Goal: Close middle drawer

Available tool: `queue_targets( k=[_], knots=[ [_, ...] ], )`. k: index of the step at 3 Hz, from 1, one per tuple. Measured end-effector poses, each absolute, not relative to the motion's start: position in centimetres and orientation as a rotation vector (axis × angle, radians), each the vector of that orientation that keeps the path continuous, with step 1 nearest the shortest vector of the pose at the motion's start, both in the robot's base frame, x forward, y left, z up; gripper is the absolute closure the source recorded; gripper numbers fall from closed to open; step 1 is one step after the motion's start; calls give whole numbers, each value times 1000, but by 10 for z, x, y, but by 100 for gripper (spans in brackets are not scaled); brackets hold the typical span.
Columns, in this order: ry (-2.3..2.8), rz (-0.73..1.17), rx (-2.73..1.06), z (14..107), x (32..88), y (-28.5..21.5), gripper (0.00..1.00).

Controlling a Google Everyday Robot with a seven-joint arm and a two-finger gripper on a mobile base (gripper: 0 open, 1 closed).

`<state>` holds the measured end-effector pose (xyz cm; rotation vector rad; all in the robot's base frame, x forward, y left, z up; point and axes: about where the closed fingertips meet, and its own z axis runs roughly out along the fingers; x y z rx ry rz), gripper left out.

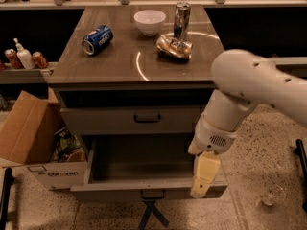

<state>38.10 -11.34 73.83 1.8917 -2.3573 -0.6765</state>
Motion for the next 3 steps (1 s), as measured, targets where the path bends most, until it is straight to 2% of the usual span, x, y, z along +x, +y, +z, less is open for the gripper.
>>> queue_targets(
  k=[1,2,3],
  knots=[
    [-2344,-703,1787,673,372,-118,42],
    [-2384,-694,1675,602,358,-135,72],
    [-2445,-738,1573,509,344,-166,96]
  ],
)
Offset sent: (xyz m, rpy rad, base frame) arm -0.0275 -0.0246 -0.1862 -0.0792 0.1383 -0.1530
